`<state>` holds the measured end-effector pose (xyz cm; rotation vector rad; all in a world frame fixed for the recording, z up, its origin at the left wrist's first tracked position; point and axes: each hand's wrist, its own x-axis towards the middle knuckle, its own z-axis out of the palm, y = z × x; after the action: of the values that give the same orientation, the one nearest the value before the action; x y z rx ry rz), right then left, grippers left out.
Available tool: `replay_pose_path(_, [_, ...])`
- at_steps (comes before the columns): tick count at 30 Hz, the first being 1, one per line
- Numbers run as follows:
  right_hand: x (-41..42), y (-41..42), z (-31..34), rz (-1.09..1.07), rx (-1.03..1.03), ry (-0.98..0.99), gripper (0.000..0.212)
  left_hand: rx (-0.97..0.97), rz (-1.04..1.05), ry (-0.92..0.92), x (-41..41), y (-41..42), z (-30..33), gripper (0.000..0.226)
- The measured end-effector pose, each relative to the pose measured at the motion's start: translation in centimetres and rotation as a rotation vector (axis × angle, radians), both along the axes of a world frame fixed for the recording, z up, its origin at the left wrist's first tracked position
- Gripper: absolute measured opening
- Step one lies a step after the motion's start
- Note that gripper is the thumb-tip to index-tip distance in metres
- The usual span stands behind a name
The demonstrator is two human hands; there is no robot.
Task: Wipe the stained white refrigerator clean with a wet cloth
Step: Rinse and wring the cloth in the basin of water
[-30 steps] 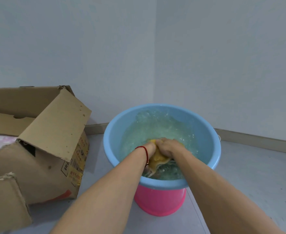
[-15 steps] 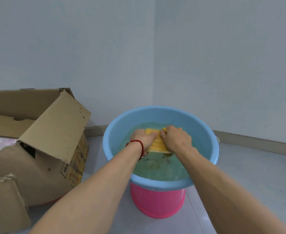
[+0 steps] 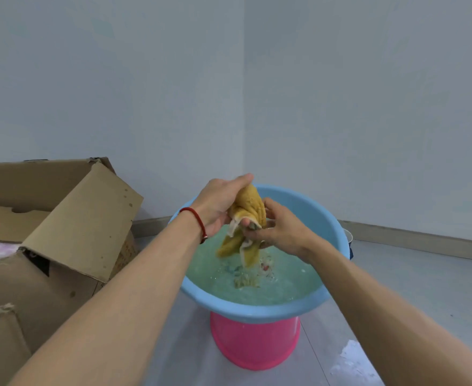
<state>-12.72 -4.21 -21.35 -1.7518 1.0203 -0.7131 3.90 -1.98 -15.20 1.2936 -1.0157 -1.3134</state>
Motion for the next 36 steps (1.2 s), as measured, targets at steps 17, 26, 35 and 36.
replay_pose_path(17, [-2.3,-0.7,3.8,0.125,0.303,-0.285,0.043,0.020,-0.355,-0.354,-1.4,1.1,-7.3,0.065])
replay_pose_path(26, [-1.8,0.6,-1.3,0.160,0.865,-0.425,0.086,-0.770,-0.146,-1.014,-1.6,0.3,-6.8,0.019])
replay_pose_path(35, [0.6,1.3,-0.6,0.233,-0.009,0.553,0.014,-0.443,-0.317,-1.613,0.8,1.2,-7.5,0.028])
replay_pose_path(36, [0.9,1.1,-0.8,0.210,-0.147,0.684,0.013,-0.315,-0.355,-1.581,0.2,1.2,-7.5,0.028])
